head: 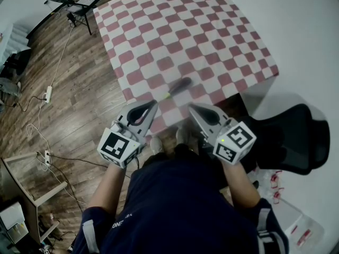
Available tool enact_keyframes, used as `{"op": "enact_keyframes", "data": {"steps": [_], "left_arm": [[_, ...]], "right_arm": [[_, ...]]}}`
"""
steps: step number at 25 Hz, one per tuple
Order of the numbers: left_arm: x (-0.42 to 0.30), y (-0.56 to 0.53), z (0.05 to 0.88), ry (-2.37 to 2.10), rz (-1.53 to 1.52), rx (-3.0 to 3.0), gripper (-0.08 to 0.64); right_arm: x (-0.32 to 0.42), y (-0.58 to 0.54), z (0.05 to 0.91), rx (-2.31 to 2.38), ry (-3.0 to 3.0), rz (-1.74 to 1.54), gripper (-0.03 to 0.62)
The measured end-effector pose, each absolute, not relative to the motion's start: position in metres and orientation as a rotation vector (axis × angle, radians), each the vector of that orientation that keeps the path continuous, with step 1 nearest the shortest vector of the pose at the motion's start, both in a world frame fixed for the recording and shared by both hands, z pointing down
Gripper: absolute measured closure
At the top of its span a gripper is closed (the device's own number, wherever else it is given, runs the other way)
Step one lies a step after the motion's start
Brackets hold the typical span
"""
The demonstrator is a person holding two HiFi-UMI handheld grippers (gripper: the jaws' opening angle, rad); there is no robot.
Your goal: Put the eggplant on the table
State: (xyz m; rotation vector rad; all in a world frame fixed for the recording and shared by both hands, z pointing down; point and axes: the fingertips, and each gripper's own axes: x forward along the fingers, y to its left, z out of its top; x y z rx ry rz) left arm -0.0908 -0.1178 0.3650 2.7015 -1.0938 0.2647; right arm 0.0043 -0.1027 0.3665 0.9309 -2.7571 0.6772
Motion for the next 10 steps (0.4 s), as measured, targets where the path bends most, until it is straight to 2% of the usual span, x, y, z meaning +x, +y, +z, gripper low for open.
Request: {"op": "enact_keyframes", "data": {"steps": [10], "left_arm": [[-0.0862, -0.1234, 0.3687, -1.102, 0.277, 2.683, 0.532]], "right_arm": [[0.0090, -0.1074, 0.3707, 0.925, -2.754, 0.679, 0.580]]}}
